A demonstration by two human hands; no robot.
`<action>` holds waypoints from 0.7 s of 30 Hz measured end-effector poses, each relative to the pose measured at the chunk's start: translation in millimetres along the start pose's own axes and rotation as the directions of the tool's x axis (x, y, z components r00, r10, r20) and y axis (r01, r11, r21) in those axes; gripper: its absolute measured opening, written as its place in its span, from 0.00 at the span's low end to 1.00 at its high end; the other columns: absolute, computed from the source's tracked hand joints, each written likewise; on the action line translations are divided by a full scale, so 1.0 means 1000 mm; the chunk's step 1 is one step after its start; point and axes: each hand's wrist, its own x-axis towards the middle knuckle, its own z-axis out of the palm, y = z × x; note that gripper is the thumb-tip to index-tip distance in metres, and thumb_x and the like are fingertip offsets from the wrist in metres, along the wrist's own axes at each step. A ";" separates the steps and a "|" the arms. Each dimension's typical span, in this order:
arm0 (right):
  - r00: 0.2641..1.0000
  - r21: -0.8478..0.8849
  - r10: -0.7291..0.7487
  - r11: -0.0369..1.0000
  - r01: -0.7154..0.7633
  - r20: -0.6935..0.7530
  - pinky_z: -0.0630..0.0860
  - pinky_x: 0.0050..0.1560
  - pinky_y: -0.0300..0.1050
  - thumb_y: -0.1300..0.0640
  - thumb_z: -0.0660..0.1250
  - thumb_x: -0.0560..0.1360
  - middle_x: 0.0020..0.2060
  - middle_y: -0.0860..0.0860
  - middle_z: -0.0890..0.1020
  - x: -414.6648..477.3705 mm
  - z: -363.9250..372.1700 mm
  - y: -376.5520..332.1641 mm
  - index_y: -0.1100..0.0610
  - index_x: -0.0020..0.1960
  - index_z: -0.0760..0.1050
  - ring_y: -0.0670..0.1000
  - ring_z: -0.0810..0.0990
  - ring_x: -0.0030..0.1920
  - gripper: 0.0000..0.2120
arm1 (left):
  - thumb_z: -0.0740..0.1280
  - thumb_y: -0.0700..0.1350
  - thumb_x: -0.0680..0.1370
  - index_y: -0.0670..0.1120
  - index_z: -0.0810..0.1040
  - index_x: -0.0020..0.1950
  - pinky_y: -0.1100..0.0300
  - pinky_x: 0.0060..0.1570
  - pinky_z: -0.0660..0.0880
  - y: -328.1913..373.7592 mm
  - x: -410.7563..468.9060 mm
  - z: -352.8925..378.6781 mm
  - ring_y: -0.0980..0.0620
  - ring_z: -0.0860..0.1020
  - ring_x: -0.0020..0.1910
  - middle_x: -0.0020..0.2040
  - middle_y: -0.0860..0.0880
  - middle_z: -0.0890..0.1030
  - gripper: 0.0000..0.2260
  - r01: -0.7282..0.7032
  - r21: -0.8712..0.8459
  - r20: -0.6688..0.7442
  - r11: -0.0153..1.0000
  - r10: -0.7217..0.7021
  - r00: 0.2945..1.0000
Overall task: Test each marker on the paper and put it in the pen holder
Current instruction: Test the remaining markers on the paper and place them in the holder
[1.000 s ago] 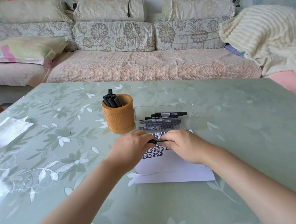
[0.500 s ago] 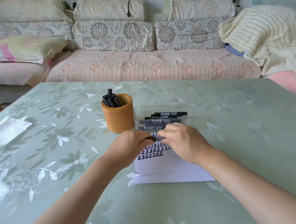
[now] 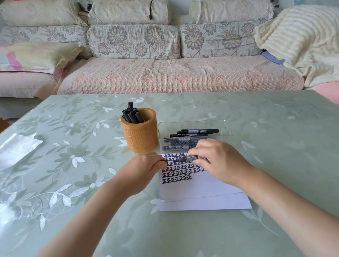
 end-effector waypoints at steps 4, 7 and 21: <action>0.987 0.104 0.157 0.982 -0.159 0.027 0.74 0.46 0.47 0.54 0.67 0.78 0.44 0.42 0.73 -0.006 0.002 0.004 0.52 0.61 0.79 0.45 0.72 0.41 0.12 | 0.57 0.47 0.83 0.53 0.76 0.61 0.56 0.46 0.73 -0.019 -0.004 -0.001 0.53 0.75 0.50 0.54 0.56 0.75 0.11 0.084 0.150 -0.105 0.985 -0.069 0.992; 0.981 0.160 0.185 0.968 -0.192 0.056 0.73 0.52 0.47 0.56 0.62 0.81 0.48 0.42 0.71 -0.007 0.006 0.000 0.51 0.71 0.71 0.47 0.74 0.47 0.19 | 0.60 0.48 0.81 0.53 0.73 0.66 0.56 0.46 0.72 -0.023 -0.006 0.003 0.51 0.73 0.60 0.61 0.56 0.76 0.13 0.160 0.245 -0.179 0.956 -0.118 0.977; 0.962 0.441 0.262 0.857 -0.268 0.077 0.68 0.51 0.31 0.69 0.52 0.74 0.51 0.50 0.75 -0.008 0.005 -0.005 0.51 0.67 0.76 0.42 0.75 0.47 0.28 | 0.61 0.53 0.79 0.51 0.75 0.59 0.53 0.51 0.73 -0.022 -0.003 0.021 0.50 0.71 0.57 0.55 0.53 0.75 0.11 0.190 0.200 -0.356 0.961 -0.109 0.928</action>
